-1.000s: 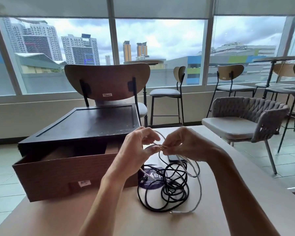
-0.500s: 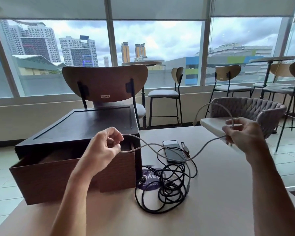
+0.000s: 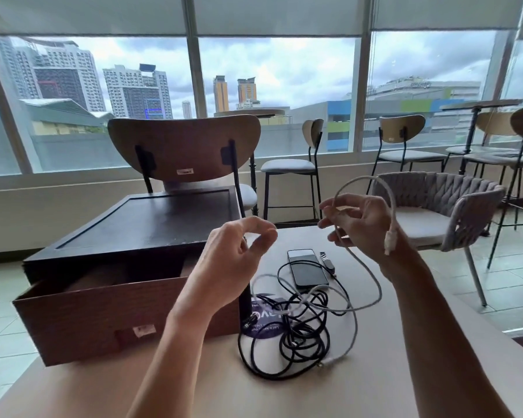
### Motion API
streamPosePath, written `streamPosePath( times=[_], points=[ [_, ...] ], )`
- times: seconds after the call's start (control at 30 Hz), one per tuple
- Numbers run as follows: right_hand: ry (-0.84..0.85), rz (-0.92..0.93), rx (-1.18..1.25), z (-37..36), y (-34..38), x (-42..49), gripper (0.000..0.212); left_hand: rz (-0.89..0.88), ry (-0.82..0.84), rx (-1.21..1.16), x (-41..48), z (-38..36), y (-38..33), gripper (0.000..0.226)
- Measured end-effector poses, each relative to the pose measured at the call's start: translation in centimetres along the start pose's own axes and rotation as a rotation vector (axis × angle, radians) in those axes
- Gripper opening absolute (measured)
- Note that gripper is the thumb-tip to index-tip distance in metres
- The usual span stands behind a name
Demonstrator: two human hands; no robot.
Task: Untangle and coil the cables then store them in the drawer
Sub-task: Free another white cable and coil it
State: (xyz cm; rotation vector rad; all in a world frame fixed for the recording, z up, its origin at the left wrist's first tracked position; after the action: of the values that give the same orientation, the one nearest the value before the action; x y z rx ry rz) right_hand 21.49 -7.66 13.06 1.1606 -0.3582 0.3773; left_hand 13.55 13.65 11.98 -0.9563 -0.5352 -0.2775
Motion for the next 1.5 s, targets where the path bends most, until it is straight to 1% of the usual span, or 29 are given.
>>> streamPosePath(
  times=[0.07, 0.17, 0.23, 0.3, 0.33, 0.4, 0.47, 0.5, 0.57, 0.67, 0.73, 0.8, 0.83, 0.9, 0.93, 0.97, 1.0, 1.07, 1.13, 1.23, 1.3, 1.37, 1.5],
  points=[
    [0.070, 0.055, -0.073, -0.4, 0.2, -0.1, 0.009, 0.019, -0.002, -0.238, 0.0, -0.7, -1.1, 0.041],
    [0.080, 0.108, -0.192, -1.2, -0.1, -0.1, 0.007, 0.102, 0.053, -0.464, -0.1, -1.4, -2.3, 0.046],
    [0.051, 0.128, -0.230, -1.6, -0.4, 0.0, 0.007, 0.153, 0.066, -0.517, -0.2, -1.5, -2.2, 0.038],
    [0.038, 0.138, -0.244, -1.9, -0.5, 0.1, 0.006, 0.193, 0.051, -0.526, -0.1, -1.3, -1.7, 0.023],
    [0.039, 0.135, -0.242, -1.9, -0.6, 0.2, 0.006, 0.211, 0.033, -0.542, -0.1, -1.1, -1.4, 0.018],
    [0.040, 0.127, -0.245, -2.1, -0.8, 0.3, 0.008, 0.238, -0.021, -0.606, 0.0, -0.7, -0.8, 0.017],
    [0.039, 0.137, -0.278, -2.2, -0.6, 0.4, 0.019, 0.263, -0.115, -0.726, 0.1, -0.3, -0.3, 0.017],
    [0.061, 0.145, -0.258, -2.2, -0.3, 0.3, 0.025, 0.275, -0.171, -0.798, 0.2, 0.0, -0.2, 0.017],
    [0.166, 0.164, -0.122, -2.4, 0.8, -0.1, 0.029, 0.293, -0.268, -0.926, 0.3, 0.3, -0.1, 0.017],
    [0.368, 0.205, 0.056, -3.2, 2.4, -1.0, 0.029, 0.277, -0.316, -1.017, 0.5, 0.5, 0.1, 0.016],
    [0.476, 0.236, 0.064, -4.3, 2.8, -1.5, 0.020, 0.249, -0.293, -1.004, 0.5, 0.4, 0.1, 0.014],
    [0.547, 0.251, 0.053, -5.4, 2.8, -1.9, 0.012, 0.206, -0.264, -0.937, 0.4, 0.5, 0.1, 0.018],
    [0.583, 0.238, 0.072, -5.8, 2.8, -2.0, 0.012, 0.185, -0.247, -0.844, 0.4, 0.6, 0.3, 0.020],
    [0.648, 0.193, 0.186, -6.0, 2.8, -2.2, 0.009, 0.142, -0.189, -0.479, 0.3, 1.0, 1.2, 0.023],
    [0.664, 0.167, 0.274, -5.8, 2.9, -2.2, 0.007, 0.121, -0.134, -0.304, 0.3, 1.2, 1.7, 0.024],
    [0.675, 0.138, 0.374, -5.6, 3.0, -2.3, 0.008, 0.116, -0.073, -0.190, 0.3, 1.3, 2.1, 0.023],
    [0.685, 0.106, 0.481, -5.3, 3.2, -2.2, 0.012, 0.124, -0.031, -0.143, 0.3, 1.3, 2.4, 0.021],
    [0.717, 0.037, 0.698, -5.1, 3.2, -2.2, 0.023, 0.126, -0.016, -0.156, 0.2, 1.3, 2.6, 0.016],
    [0.759, -0.033, 0.865, -5.1, 3.1, -2.1, 0.031, 0.132, -0.041, -0.264, 0.1, 1.1, 2.4, 0.017],
    [0.849, -0.070, 0.963, -5.7, 2.9, -2.2, 0.042, 0.147, -0.106, -0.443, 0.1, 1.0, 2.1, 0.018],
    [0.896, -0.079, 0.988, -6.4, 2.9, -2.1, 0.045, 0.132, -0.149, -0.437, 0.3, 1.2, 2.2, 0.020],
    [0.920, -0.098, 1.038, -6.9, 2.9, -2.0, 0.040, 0.111, -0.159, -0.383, 0.4, 1.3, 2.3, 0.018],
    [0.963, -0.209, 1.142, -7.1, 2.5, -1.5, 0.041, 0.047, -0.176, -0.325, 0.4, 1.2, 1.9, 0.016]
  ],
)
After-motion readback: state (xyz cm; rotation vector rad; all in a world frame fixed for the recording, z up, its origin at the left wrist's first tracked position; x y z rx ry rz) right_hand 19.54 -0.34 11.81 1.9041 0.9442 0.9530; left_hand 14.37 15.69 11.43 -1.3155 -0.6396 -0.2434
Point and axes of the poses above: each hand's wrist, its own x-axis towards the middle knuckle, its own z-axis out of the back of the hand, y = z × x, the point moved 2 cm from there along x, towards the middle knuckle, and after that the axes turned 9 degrees about -x, right-handed, at the moved point
